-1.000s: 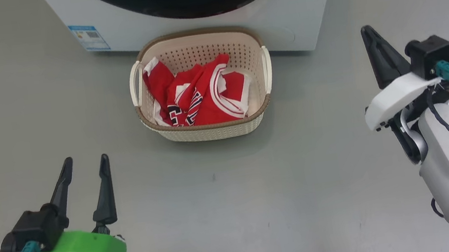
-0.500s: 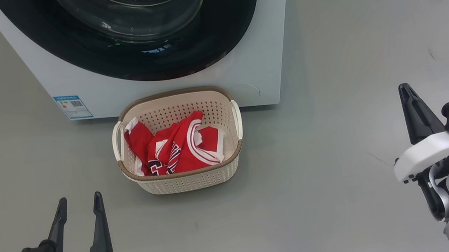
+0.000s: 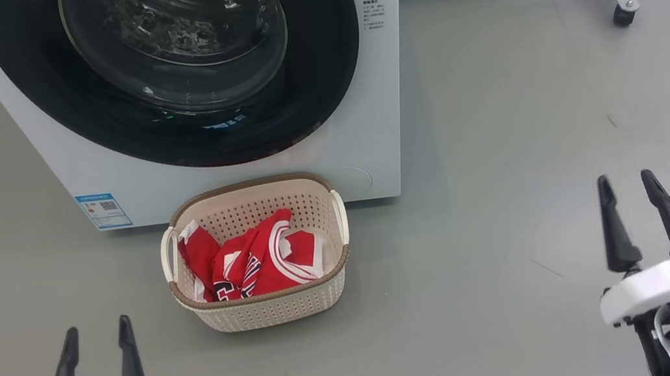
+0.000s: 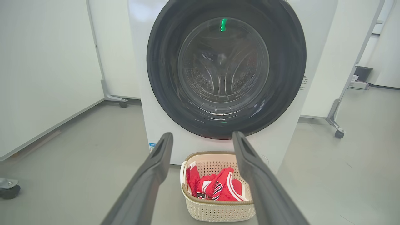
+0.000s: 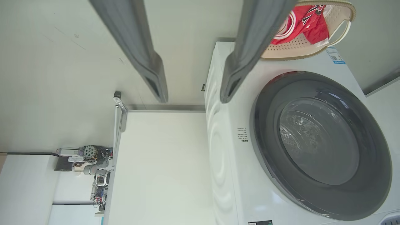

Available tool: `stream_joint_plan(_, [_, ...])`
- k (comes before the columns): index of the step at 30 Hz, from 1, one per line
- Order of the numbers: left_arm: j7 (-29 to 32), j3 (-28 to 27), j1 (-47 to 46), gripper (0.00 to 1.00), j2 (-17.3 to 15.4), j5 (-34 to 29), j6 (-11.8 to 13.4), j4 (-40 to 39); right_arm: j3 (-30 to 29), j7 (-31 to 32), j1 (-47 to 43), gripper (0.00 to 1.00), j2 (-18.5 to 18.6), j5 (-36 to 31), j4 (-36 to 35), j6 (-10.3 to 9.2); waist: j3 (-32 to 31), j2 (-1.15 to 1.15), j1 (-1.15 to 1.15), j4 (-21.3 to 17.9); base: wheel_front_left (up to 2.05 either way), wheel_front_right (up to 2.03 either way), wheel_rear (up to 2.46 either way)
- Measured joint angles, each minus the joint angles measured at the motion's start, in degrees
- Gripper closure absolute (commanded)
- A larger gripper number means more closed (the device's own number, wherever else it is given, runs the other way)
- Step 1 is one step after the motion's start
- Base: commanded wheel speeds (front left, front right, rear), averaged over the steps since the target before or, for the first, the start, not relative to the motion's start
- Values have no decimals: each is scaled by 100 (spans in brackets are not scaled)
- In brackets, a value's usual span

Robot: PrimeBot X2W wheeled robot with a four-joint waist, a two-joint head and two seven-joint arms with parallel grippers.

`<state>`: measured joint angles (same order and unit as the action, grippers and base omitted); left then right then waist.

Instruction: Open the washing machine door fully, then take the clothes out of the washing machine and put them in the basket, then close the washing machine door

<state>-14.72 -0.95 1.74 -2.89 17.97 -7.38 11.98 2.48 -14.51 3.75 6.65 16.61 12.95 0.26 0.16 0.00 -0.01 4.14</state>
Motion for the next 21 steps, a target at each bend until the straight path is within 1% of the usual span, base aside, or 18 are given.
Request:
stream_joint_plan(8, [0, -59, 32, 0, 5, -177, 0, -231, -23, 1, -565, 0, -121, -133, -423, 18, -31, 0, 0, -98, 0, 0, 0])
stream_joint_plan(21, [0, -34, 119, 0, 12, -247, 0, -257, -121, 0, -692, 0, -212, -224, -808, 77, 131, 0, 0, -203, 0, 0, 0])
